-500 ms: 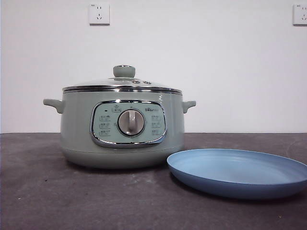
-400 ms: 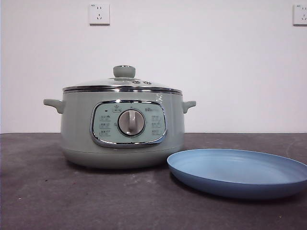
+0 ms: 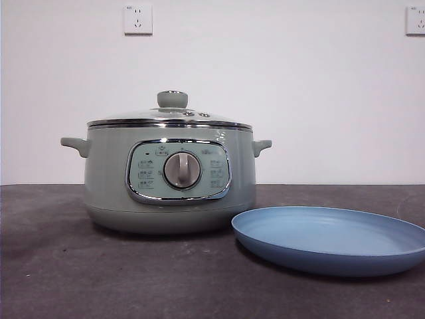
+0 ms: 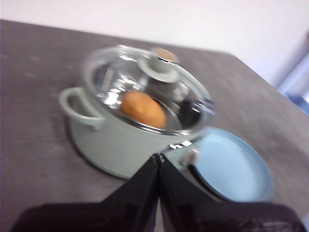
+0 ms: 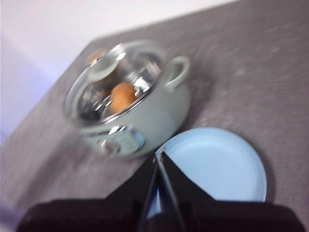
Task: Take the potato out from the steamer,put the potato on the plate,close the lid
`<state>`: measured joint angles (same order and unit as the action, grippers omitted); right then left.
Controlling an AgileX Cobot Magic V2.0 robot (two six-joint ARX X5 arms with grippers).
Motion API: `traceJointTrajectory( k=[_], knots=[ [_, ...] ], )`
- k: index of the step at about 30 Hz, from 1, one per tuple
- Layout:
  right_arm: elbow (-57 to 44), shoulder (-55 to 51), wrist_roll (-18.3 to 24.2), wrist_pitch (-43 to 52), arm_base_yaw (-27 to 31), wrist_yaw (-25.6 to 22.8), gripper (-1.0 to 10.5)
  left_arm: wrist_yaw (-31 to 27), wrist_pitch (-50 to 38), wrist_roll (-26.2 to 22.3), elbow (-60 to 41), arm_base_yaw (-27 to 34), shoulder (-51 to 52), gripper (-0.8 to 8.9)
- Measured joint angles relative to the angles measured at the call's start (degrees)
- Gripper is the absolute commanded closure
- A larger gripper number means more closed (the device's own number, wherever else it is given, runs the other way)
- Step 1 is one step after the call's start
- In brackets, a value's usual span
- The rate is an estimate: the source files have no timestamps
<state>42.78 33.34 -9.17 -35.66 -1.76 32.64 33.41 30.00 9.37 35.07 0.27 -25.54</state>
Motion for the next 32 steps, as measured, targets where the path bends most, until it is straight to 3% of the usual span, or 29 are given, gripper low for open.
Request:
traceJointTrajectory(
  k=[7,14,15,17,19,20,22,32],
  knots=[
    [18.1,12.1,13.0,-19.0,-4.3,0.3,9.6,7.5,10.1,-8.3,10.0,0.0,-9.1,8.22],
    [24.9,16.4,18.4,-27.3,-7.6,0.2,9.4,8.6,17.1,-13.9,16.0,0.0,-12.1,8.04],
    [24.9,16.5,18.7,-27.5,-7.6,0.2,9.3,8.5,17.2,-14.2,16.4,0.0,-12.2,7.66],
    [24.9,16.6,18.9,-27.5,-7.7,0.2,8.0,8.5,17.2,-14.3,17.1,0.0,-12.2,5.02],
    [24.9,16.6,19.0,-27.5,-7.7,0.2,5.5,8.5,17.2,-14.4,17.3,0.0,-12.2,2.12],
    [24.9,16.6,18.8,-27.5,-7.7,0.2,4.1,8.4,17.3,-14.4,17.4,0.0,-12.2,1.45],
    [24.9,16.6,18.2,-27.5,-7.7,0.2,2.6,8.5,17.2,-14.4,17.5,0.0,-12.2,1.45],
    [24.9,16.6,17.3,-27.5,-7.7,0.2,2.6,8.3,15.6,-14.5,17.5,0.0,-13.0,1.45]
  ],
)
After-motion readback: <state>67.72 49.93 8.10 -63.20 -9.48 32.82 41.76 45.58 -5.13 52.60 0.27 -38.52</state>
